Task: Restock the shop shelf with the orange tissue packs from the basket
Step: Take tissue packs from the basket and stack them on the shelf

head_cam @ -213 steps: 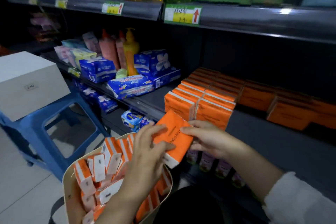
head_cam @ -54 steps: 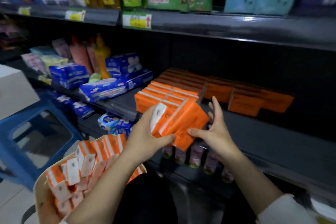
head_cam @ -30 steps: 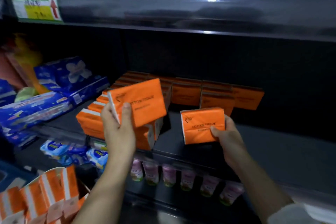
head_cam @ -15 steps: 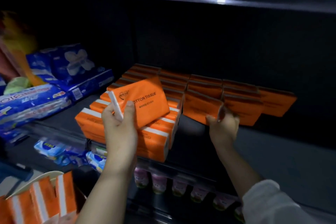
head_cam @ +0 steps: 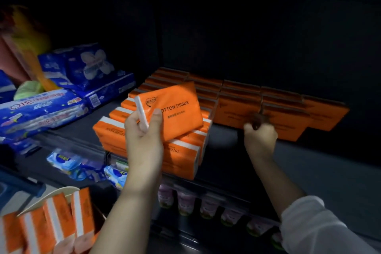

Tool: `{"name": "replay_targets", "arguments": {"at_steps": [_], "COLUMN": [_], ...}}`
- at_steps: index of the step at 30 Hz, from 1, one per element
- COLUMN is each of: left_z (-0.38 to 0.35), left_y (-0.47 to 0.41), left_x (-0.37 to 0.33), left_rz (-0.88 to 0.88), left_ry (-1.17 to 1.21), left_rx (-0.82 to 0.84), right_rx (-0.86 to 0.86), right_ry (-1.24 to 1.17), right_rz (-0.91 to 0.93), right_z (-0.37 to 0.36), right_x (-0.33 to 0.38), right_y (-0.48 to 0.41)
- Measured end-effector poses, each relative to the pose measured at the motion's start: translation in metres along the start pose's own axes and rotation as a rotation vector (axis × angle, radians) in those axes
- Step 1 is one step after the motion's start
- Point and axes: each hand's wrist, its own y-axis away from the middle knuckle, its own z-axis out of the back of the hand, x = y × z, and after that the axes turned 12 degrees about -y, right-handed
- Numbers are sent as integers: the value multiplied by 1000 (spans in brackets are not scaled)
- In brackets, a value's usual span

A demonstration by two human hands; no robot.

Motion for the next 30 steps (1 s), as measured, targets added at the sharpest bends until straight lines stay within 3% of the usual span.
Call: {"name": "replay_targets", "arguments": {"at_steps": [4,8,10,13,16,22,25,30], "left_z": [1,-3,-8,-15,-17,-3,4,4], "left_y": [3,12,20,32,40,31,31,27], "left_x": [-4,-13,-20,-26,-24,-6,-4,7], "left_rz": [-26,-78,-111,-197,-347,-507,-546,-568], "left_ry": [-29,-26,-15,-44,-175,-839,-1057,-1308], "left_rx": [31,93,143,203,258,204,238,325], "right_rx": [60,124,300,702,839,568,438,404], "right_ry": [22,-179,-337,-593,-521,-137,68,238], "right_rz": [-47,-30,-33,-71,11,121,102,239], "right_z": [6,17,25,41,54,86,86,62], "right_x": [8,37,63,89,93,69,39,20], "right_y": [1,9,20,37,41,9,-1,6]}}
